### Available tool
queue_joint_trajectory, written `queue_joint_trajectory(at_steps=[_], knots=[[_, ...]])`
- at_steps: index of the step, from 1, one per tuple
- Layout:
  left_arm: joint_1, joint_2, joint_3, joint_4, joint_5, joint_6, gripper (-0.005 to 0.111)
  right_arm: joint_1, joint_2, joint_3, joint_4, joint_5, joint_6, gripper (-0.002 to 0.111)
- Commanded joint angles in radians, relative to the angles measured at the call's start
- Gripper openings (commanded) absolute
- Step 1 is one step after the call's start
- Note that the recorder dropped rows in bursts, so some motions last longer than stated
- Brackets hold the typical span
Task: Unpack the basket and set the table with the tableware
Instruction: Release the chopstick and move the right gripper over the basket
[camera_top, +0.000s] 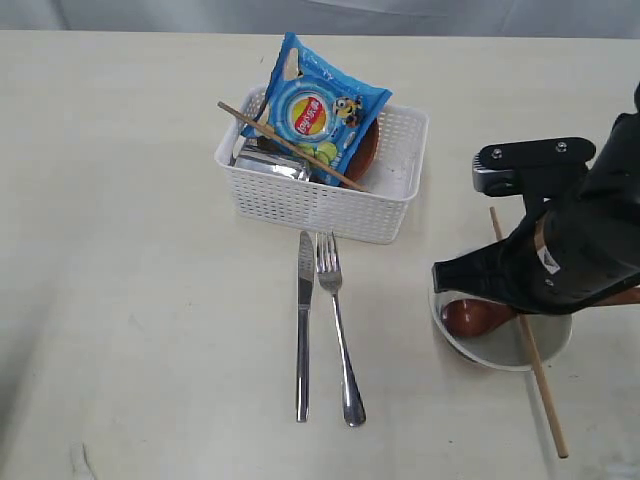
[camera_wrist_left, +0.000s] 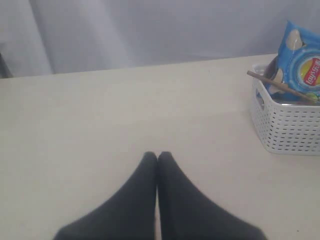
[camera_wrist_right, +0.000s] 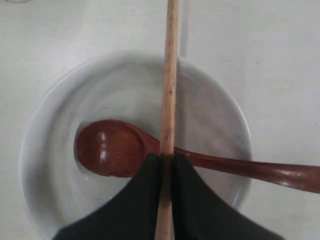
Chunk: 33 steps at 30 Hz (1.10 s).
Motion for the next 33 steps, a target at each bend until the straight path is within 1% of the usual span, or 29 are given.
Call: queue_joint_trajectory(at_steps=[1, 3, 5, 9, 12, 18, 23, 26, 28, 29, 31, 33], knots=[[-0.003, -0.005, 0.002, -0.004, -0.002, 0.0, 0.0, -0.007, 0.002, 0.001, 0.002, 0.034, -0.011, 0.002], [-0.003, -0.005, 0.002, -0.004, -0.002, 0.0, 0.0, -0.007, 0.002, 0.001, 0.002, 0.032, -0.016, 0.002], [-0.003, -0.005, 0.002, -0.004, -0.002, 0.0, 0.0, -0.007, 0.002, 0.001, 0.002, 0.026, -0.017, 0.005], [-0.003, -0.005, 0.002, -0.004, -0.002, 0.0, 0.0, -0.007, 0.002, 0.026, -0.004, -0.003, 0.008, 0.029], [-0.003, -0.005, 0.002, -0.004, -0.002, 0.0, 0.0, -0.007, 0.002, 0.029, -0.014, -0.014, 0.033, 0.039], [-0.003, -0.005, 0.002, -0.004, -0.002, 0.0, 0.0, -0.007, 0.002, 0.002, -0.036, 0.008, 0.028, 0.04], [-0.003, -0.005, 0.002, -0.004, -0.002, 0.0, 0.0, -0.007, 0.002, -0.089, -0.036, 0.139, -0.035, 0.04], [-0.003, -0.005, 0.002, -0.004, -0.002, 0.0, 0.0, -0.007, -0.001, -0.183, -0.005, 0.211, -0.108, 0.04], [-0.003, -0.005, 0.002, -0.004, -0.002, 0.0, 0.0, -0.007, -0.001, -0.265, 0.084, 0.235, -0.205, 0.04], [-0.003, -0.005, 0.002, -0.004, -0.002, 0.0, 0.0, -0.007, -0.001, -0.301, 0.143, 0.235, -0.284, 0.04], [-0.003, -0.005, 0.002, -0.004, -0.002, 0.0, 0.0, -0.007, 0.019, -0.403, 0.311, 0.241, -0.443, 0.04], [-0.003, -0.005, 0.002, -0.004, -0.002, 0.0, 0.0, -0.007, 0.064, -0.503, 0.432, 0.265, -0.556, 0.04]])
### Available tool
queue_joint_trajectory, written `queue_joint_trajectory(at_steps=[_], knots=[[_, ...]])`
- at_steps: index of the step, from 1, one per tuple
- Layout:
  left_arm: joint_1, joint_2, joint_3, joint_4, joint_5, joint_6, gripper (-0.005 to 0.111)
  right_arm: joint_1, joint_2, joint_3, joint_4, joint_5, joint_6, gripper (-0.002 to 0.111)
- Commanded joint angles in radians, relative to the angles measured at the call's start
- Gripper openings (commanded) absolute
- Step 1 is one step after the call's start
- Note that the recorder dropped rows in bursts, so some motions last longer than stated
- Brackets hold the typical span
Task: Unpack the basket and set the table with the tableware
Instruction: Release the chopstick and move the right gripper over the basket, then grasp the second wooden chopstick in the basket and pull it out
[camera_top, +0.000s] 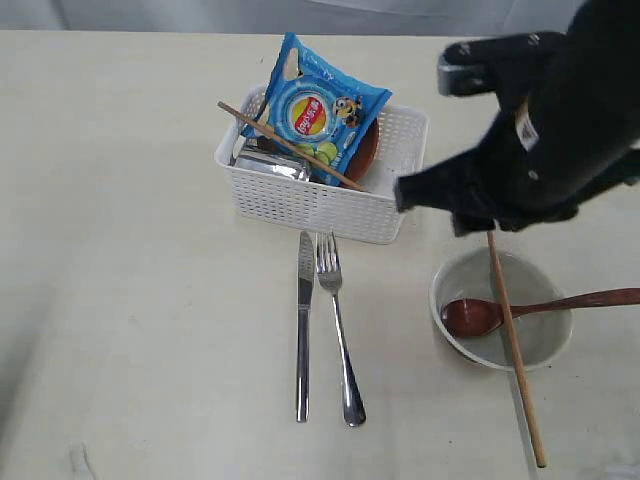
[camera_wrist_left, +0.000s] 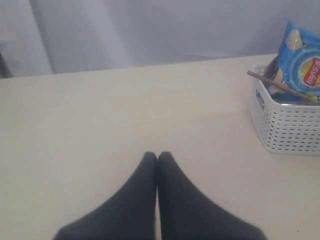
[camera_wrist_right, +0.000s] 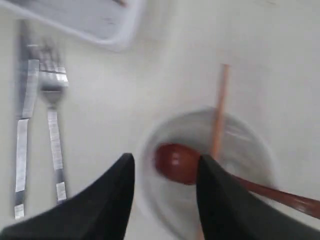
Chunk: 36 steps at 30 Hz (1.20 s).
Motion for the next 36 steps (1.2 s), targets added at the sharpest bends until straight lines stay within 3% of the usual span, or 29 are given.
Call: queue_joint_trajectory(at_steps=[1, 7, 17, 21, 25, 31, 36], knots=[[-0.003, -0.005, 0.002, -0.004, -0.002, 0.0, 0.0, -0.005, 0.083, -0.226, 0.269, 0.048, -0.278, 0.04], [-0.003, -0.005, 0.002, -0.004, -0.002, 0.0, 0.0, -0.004, 0.301, -0.487, 0.261, 0.06, -0.302, 0.04], [-0.003, -0.005, 0.002, -0.004, -0.002, 0.0, 0.0, -0.004, 0.638, -0.741, 0.254, 0.035, -0.46, 0.04], [-0.003, -0.005, 0.002, -0.004, -0.002, 0.0, 0.0, -0.001, 0.702, -0.8, 0.254, -0.048, -0.588, 0.04], [-0.003, -0.005, 0.002, -0.004, -0.002, 0.0, 0.0, -0.001, 0.735, -0.844, 0.226, -0.144, -0.594, 0.04], [-0.003, -0.005, 0.002, -0.004, -0.002, 0.0, 0.0, 0.023, 0.778, -0.858, 0.2, -0.163, -0.736, 0.04], [-0.003, -0.005, 0.002, -0.004, -0.002, 0.0, 0.0, 0.032, 0.803, -0.858, 0.184, -0.181, -0.741, 0.04]])
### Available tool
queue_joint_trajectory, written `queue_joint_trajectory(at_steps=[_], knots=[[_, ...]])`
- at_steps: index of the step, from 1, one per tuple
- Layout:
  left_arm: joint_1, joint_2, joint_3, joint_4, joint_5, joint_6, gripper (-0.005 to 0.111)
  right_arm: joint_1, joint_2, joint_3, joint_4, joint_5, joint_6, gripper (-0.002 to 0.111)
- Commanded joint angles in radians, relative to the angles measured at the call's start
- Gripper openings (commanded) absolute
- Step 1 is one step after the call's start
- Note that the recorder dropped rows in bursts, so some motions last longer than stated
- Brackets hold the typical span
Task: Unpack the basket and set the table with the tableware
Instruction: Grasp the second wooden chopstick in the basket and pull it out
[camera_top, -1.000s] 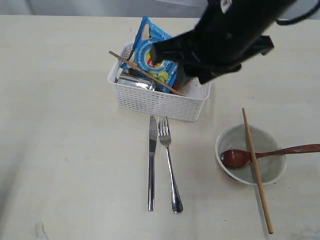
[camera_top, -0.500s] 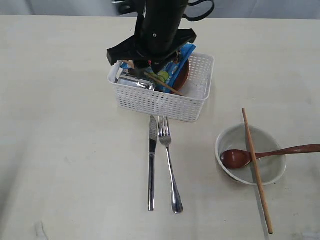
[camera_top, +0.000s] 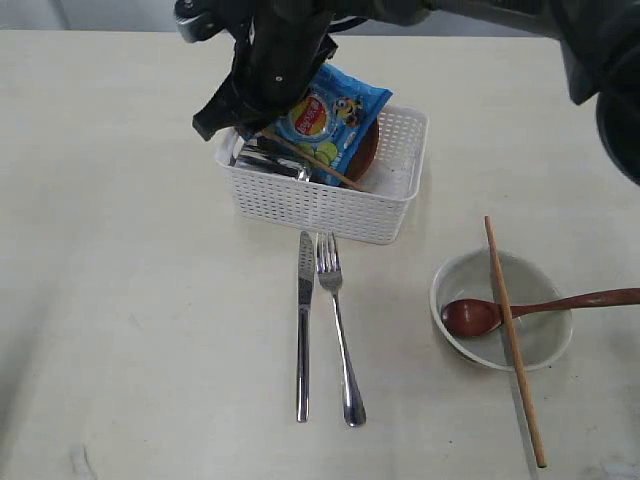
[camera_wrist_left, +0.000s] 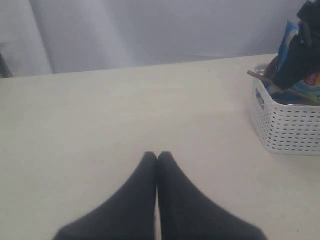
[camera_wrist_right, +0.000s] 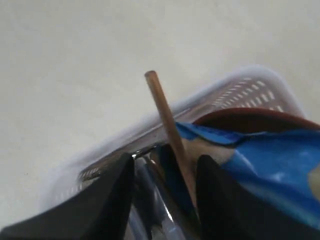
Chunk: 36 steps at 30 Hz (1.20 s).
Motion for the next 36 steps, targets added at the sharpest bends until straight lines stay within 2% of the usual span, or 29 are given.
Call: queue_joint_trajectory(at_steps=[1, 8, 11, 14, 15, 29, 36], knots=[[-0.003, -0.005, 0.002, -0.004, -0.002, 0.0, 0.0, 0.007, 0.019, -0.006, -0.017, -0.028, -0.031, 0.04], [-0.003, -0.005, 0.002, -0.004, -0.002, 0.0, 0.0, 0.007, 0.045, -0.006, -0.046, -0.036, -0.039, 0.038], [-0.003, -0.005, 0.002, -0.004, -0.002, 0.0, 0.0, 0.007, 0.045, -0.006, -0.069, -0.036, -0.041, 0.024], [-0.003, -0.005, 0.002, -0.004, -0.002, 0.0, 0.0, 0.007, 0.045, -0.006, -0.069, -0.036, -0.048, 0.003], [-0.003, -0.005, 0.002, -0.004, -0.002, 0.0, 0.0, 0.007, 0.045, -0.008, -0.069, -0.032, -0.058, 0.0], [-0.003, -0.005, 0.002, -0.004, -0.002, 0.0, 0.0, 0.084, -0.096, -0.008, -0.125, 0.081, -0.315, 0.0], [-0.003, -0.005, 0.002, -0.004, -0.002, 0.0, 0.0, 0.123, -0.229, 0.0, -0.118, 0.268, -0.535, 0.0]])
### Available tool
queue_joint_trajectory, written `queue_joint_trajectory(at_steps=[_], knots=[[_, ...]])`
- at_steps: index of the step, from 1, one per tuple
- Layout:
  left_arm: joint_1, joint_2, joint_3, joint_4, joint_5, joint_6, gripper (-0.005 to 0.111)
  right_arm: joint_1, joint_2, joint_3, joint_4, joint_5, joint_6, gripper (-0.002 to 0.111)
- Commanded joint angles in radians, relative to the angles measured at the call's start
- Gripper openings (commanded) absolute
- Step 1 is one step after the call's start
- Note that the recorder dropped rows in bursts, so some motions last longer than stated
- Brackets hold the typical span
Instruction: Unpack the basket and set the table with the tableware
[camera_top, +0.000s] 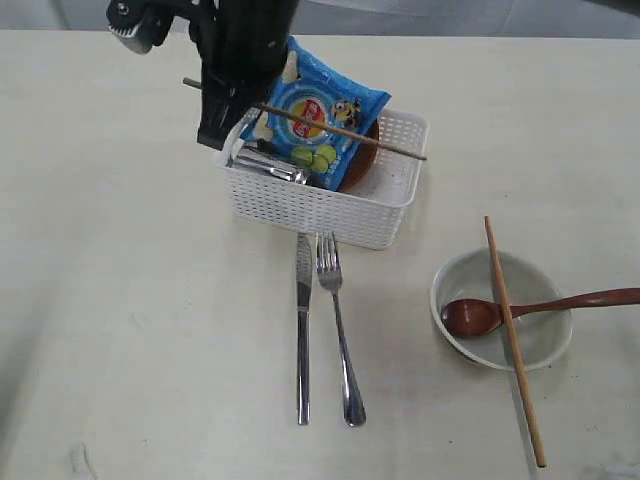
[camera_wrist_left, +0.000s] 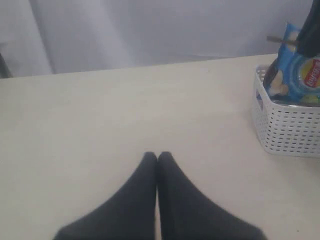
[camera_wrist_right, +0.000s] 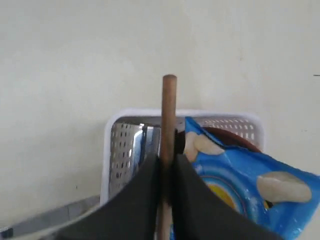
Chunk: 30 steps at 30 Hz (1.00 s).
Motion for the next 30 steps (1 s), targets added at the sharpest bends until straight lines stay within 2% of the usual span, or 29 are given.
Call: queue_joint_trajectory(at_steps=[1, 5, 12, 15, 19, 23, 25, 30], knots=[[-0.003, -0.005, 0.002, -0.004, -0.002, 0.0, 0.0, 0.018, -0.097, 0.01, -0.006, 0.162, -0.162, 0.0], [-0.003, -0.005, 0.002, -0.004, -0.002, 0.0, 0.0, 0.022, -0.184, 0.06, -0.006, 0.245, -0.227, 0.0], [-0.003, -0.005, 0.002, -0.004, -0.002, 0.0, 0.0, 0.075, -0.431, 0.355, -0.025, 0.245, -0.557, 0.0], [-0.003, -0.005, 0.002, -0.004, -0.002, 0.0, 0.0, 0.132, -0.551, 0.545, -0.035, 0.245, -0.799, 0.0], [-0.003, -0.005, 0.002, -0.004, -0.002, 0.0, 0.0, 0.267, -0.637, 0.808, -0.094, 0.245, -1.071, 0.0], [-0.003, -0.005, 0.002, -0.004, -0.002, 0.0, 0.0, 0.382, -0.637, 1.03, -0.26, 0.181, -1.11, 0.0], [-0.003, -0.005, 0.002, -0.004, -0.002, 0.0, 0.0, 0.42, -0.637, 1.097, -0.24, 0.139, -1.114, 0.0], [-0.003, -0.005, 0.002, -0.004, -0.002, 0.0, 0.0, 0.426, -0.637, 1.127, -0.21, 0.115, -1.119, 0.0]])
